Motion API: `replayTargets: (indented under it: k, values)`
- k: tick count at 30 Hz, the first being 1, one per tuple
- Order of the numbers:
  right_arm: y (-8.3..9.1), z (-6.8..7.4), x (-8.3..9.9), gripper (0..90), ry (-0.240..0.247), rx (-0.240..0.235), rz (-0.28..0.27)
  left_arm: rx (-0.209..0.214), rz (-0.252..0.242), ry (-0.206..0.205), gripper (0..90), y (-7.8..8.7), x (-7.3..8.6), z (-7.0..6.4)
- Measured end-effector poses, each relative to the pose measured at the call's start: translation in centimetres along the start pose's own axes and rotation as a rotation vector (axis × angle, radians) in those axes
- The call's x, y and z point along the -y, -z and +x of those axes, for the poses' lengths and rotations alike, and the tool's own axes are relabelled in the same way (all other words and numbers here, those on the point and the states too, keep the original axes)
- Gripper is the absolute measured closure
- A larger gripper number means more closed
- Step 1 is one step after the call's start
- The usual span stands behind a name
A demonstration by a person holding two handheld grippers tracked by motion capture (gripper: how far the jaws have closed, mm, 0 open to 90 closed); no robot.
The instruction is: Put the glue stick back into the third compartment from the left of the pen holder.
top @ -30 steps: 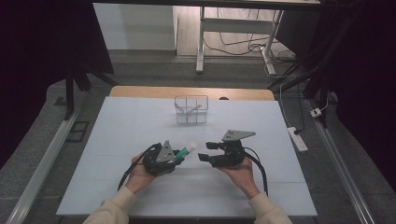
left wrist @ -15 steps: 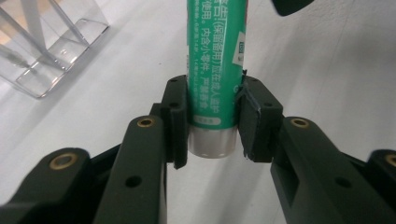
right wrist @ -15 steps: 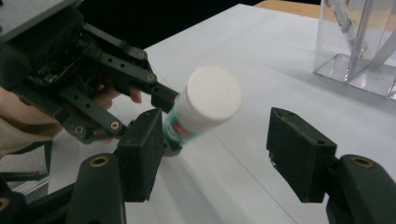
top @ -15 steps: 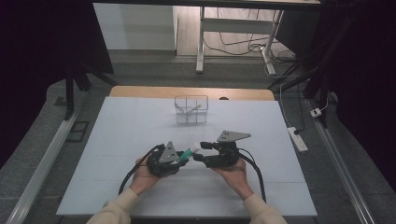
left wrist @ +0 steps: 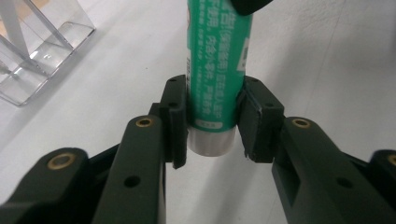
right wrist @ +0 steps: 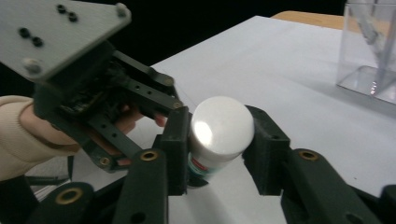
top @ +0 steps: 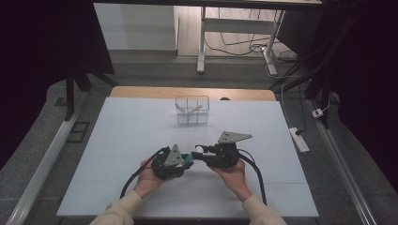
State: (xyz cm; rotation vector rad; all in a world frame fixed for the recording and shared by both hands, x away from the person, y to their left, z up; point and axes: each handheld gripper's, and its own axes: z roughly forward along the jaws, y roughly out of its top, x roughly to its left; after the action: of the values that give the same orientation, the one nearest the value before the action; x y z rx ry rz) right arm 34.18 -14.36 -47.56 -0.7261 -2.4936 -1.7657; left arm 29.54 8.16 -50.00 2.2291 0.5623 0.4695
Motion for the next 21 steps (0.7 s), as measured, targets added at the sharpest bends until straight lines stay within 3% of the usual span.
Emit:
replayTargets:
  k: [4, 8, 21]
  values:
    - [0.0, 0.3, -0.1, 64.1, 0.024, 0.009, 0.010, 0.004, -0.011, 0.021, 62.5, 0.1, 0.2, 0.2]
    - [0.4, 0.3, -0.3, 64.1, 0.048, 0.048, 0.015, -0.011, -0.021, 0.058, 54.1, 0.8, 0.6, 0.5]
    - [2.7, -0.8, -1.4, 64.1, 0.066, 0.114, -0.029, -0.019, -0.014, 0.190, 41.5, 5.9, 4.6, 1.0]
